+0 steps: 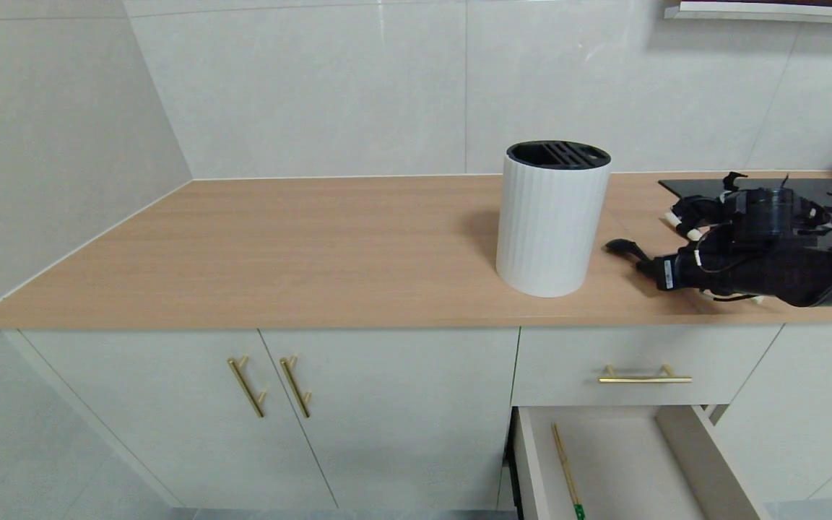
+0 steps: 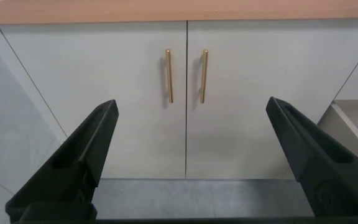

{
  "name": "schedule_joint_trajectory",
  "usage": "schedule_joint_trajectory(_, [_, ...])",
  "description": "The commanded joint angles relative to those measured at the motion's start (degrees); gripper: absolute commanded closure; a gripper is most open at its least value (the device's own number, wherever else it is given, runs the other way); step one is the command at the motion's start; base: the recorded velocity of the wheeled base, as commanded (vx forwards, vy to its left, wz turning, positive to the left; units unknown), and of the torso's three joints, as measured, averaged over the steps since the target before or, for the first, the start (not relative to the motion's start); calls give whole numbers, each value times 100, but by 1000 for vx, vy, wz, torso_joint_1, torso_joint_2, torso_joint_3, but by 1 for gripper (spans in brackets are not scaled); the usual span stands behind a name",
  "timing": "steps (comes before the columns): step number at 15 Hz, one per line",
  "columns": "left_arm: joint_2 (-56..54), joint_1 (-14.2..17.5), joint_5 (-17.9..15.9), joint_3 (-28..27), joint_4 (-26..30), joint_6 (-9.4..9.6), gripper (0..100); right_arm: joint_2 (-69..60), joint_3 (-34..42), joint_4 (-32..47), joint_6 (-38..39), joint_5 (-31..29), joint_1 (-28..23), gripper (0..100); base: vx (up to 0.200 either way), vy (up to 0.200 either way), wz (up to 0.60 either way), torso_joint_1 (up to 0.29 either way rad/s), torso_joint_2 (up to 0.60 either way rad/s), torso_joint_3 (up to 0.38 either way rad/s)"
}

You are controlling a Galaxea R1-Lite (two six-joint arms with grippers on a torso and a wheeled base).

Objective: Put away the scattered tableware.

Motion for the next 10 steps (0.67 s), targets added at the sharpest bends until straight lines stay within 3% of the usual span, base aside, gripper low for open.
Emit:
schedule_joint_trajectory(1, [2, 2, 1, 0, 6, 0, 0, -51, 8, 31, 3, -4, -3, 100, 0, 0, 0, 0, 0, 0])
schedule_joint_trajectory(4, [2, 2, 1, 0, -2, 0, 0, -306, 52, 137, 337, -91, -3, 100, 0, 0, 0, 0, 0, 0])
schedule_joint_trajectory(8, [2, 2, 1, 0, -2, 0, 0, -1730, 333, 1622, 1418, -355, -3, 100, 0, 0, 0, 0, 0, 0])
schedule_joint_trajectory(10, [2, 2, 1, 0, 6, 0, 0, -2381, 843, 1939, 1471, -592, -3, 100, 0, 0, 0, 0, 0, 0])
